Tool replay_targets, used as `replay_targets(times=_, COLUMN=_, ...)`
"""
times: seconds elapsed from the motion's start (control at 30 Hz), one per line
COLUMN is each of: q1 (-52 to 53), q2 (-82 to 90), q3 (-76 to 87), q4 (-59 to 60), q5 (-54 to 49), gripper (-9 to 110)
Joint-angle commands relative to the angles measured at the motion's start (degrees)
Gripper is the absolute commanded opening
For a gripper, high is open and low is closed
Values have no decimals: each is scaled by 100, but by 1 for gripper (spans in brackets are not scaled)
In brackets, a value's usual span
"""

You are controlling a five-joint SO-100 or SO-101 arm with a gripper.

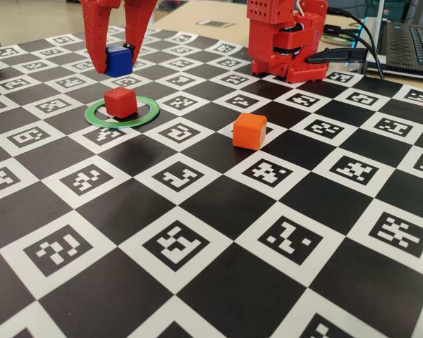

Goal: Grab the red cube then put it in the green circle then put the blue cube on top and finally the orange cube on top

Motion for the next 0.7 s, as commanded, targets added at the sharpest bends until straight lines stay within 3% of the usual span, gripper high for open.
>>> replay_targets(times=0.0, q1=-97, q2=246, q3=-44, q4=-105, q5=-88, gripper=4)
replay_targets(times=0.67, q1=-167, q2=-35, q3=97, q4=-369, q5=-97, gripper=4)
